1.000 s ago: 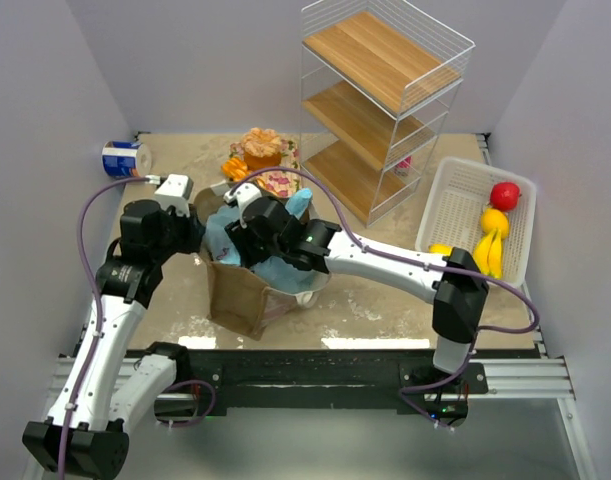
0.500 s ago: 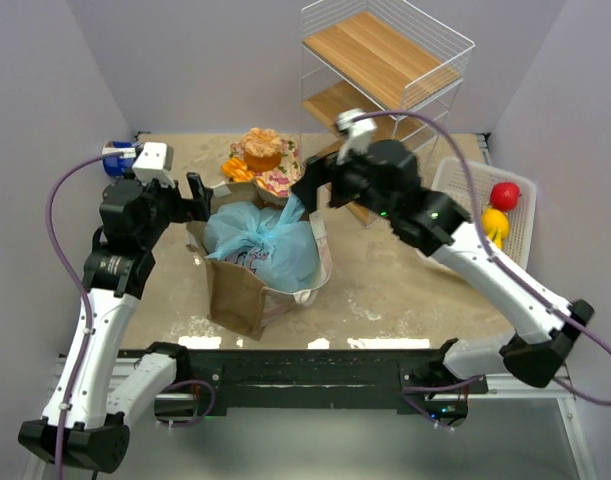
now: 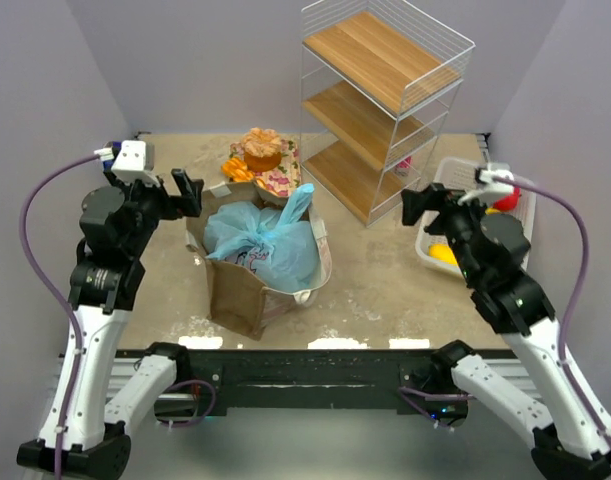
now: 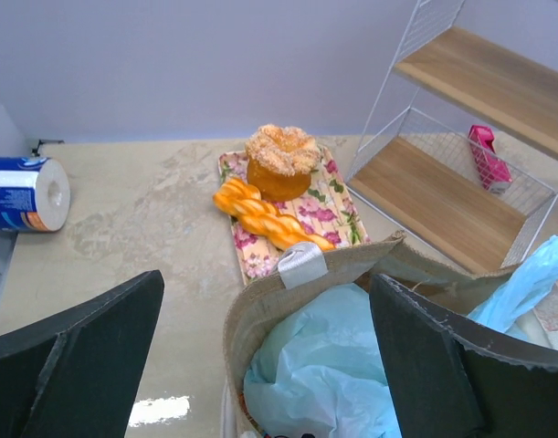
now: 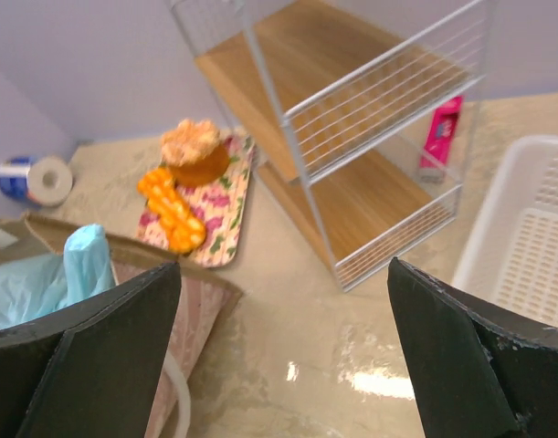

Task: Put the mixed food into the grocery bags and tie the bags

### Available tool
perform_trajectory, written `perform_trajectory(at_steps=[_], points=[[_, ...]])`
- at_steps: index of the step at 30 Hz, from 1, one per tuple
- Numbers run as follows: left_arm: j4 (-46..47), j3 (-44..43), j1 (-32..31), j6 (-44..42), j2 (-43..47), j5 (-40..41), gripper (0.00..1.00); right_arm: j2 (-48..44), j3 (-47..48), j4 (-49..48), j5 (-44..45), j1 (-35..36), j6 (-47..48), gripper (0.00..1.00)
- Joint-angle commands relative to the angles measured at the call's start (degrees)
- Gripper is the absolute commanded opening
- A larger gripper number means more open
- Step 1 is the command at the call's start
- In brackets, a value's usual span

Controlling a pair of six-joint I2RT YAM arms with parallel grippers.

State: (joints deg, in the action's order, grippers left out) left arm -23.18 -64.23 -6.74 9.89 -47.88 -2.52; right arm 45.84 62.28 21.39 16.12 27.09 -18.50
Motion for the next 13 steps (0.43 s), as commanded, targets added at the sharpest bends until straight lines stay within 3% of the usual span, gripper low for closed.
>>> perform_trajectory(at_steps=[1, 13], points=[[1.9, 2.6, 0.4, -0.6, 4.2, 1.7, 1.0, -8.4, -7.4, -9.2, 10.3, -0.2, 0.8, 0.99], [0.2, 2.8, 0.4, -0.6, 5.6, 2.3, 1.0, -10.3, -9.6, -8.2, 11.2, -0.1, 1.5, 0.99]])
